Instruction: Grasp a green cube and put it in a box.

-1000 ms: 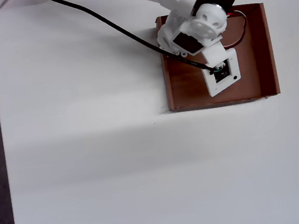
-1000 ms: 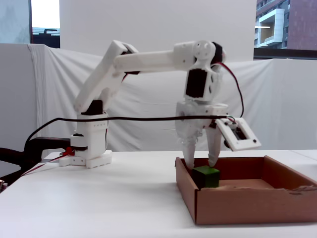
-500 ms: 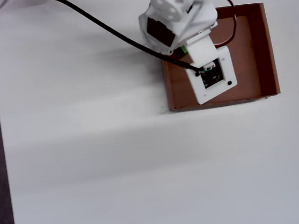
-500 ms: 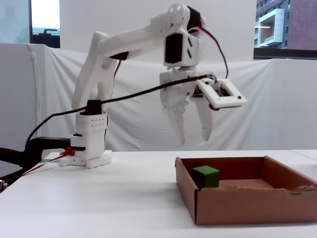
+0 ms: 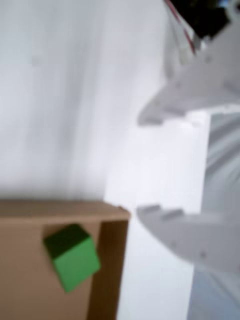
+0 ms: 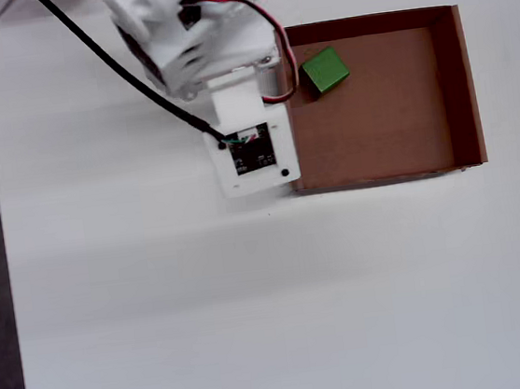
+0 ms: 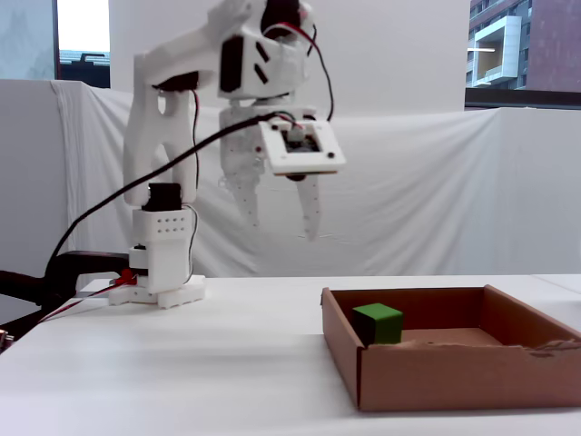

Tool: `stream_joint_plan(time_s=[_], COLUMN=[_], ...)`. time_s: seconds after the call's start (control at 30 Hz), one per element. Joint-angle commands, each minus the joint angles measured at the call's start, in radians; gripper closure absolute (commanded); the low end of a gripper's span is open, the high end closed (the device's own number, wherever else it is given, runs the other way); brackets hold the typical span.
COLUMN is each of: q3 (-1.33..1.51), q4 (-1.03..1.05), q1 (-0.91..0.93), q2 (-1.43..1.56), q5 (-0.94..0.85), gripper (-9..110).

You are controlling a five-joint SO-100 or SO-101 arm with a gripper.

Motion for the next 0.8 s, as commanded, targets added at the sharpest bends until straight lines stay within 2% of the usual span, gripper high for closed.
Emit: stream_joint_plan(time_s=[0.0, 0.77], q3=[0.058, 0.747], q4=[-0.025, -0.232], q1=[0.063, 0.466], q2=[0.107, 0.706], q5=[-0.008, -0.002], gripper=[80, 80])
